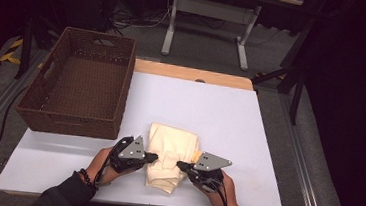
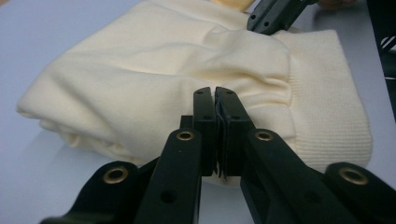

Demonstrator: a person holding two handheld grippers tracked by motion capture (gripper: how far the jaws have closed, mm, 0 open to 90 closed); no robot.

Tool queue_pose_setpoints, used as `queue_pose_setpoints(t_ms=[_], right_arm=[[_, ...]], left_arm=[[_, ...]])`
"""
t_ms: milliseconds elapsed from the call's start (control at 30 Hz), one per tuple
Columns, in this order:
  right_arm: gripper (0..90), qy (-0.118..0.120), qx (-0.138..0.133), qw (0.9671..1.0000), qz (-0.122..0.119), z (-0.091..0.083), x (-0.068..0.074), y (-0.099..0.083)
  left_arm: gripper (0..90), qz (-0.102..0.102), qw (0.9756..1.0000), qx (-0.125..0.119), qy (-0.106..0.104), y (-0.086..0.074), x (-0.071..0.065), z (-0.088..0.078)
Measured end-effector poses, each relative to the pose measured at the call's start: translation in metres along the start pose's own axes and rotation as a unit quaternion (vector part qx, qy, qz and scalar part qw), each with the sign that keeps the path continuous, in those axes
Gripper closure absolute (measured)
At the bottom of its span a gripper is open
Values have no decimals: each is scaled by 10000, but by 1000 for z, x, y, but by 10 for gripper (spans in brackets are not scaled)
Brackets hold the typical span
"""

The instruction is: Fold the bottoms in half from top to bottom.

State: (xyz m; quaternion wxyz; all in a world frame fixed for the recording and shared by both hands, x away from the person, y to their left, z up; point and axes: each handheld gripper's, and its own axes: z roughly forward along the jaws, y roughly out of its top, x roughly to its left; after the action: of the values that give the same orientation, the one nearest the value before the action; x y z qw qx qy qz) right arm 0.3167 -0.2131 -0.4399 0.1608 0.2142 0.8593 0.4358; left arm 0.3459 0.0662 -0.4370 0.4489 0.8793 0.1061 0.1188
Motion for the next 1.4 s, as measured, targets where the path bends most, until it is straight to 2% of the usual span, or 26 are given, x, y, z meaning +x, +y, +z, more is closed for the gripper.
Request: queue_pose_setpoints(t_ms=[67, 167, 267, 333, 367, 400, 500, 600, 667, 833, 933, 1033, 1200, 1400], right_arm=[[900, 64, -24, 10000, 24, -1, 0, 2], [900, 124, -10, 9999, -17, 0, 4, 3], [900, 213, 27, 9998, -19, 2, 4, 3], [900, 215, 82, 9997, -14, 4, 4, 0], [900, 177, 107, 9998, -53, 6, 4, -1], [900, 158, 134, 9998, -79, 7, 5, -2], [900, 169, 137, 9997, -52, 8, 3, -3], [900, 123, 132, 9998, -85, 7, 3, -3], [900, 69, 114, 9998, -147, 6, 4, -2], [897, 48, 18, 9999, -87, 1, 1, 0], [872, -25, -60, 10000, -72, -2, -1, 1], [854, -120, -193, 9997, -42, -7, -4, 2], [824, -294, -348, 9990, -2, -14, -8, 2], [762, -351, -421, 9985, 12, -18, -11, 2]], left_arm=[[865, -119, 9998, -149, -4, 1, 2, -5], [862, -78, 9999, -106, -12, 1, 2, -5], [858, 85, 9999, 124, -52, 0, 0, 2], [860, -34, 9999, 130, -96, -4, -2, 10], [863, 40, 9996, 236, -122, -5, 0, 11], [869, -149, 9996, 178, -157, -7, -1, 14], [877, -239, 9994, 121, -220, -10, 1, 15], [877, -76, 9996, 205, -157, -8, 1, 14], [876, -186, 9996, 123, -146, -8, 1, 13], [860, -169, 9998, 55, -33, -6, 2, 8], [825, -48, 10000, 39, -2, -5, 4, 2], [779, -63, 10000, -23, 73, -4, 4, -1], [701, 29, 9999, -52, 122, -4, 6, -6], [617, 63, 9993, -186, 304, -3, 6, -11]])
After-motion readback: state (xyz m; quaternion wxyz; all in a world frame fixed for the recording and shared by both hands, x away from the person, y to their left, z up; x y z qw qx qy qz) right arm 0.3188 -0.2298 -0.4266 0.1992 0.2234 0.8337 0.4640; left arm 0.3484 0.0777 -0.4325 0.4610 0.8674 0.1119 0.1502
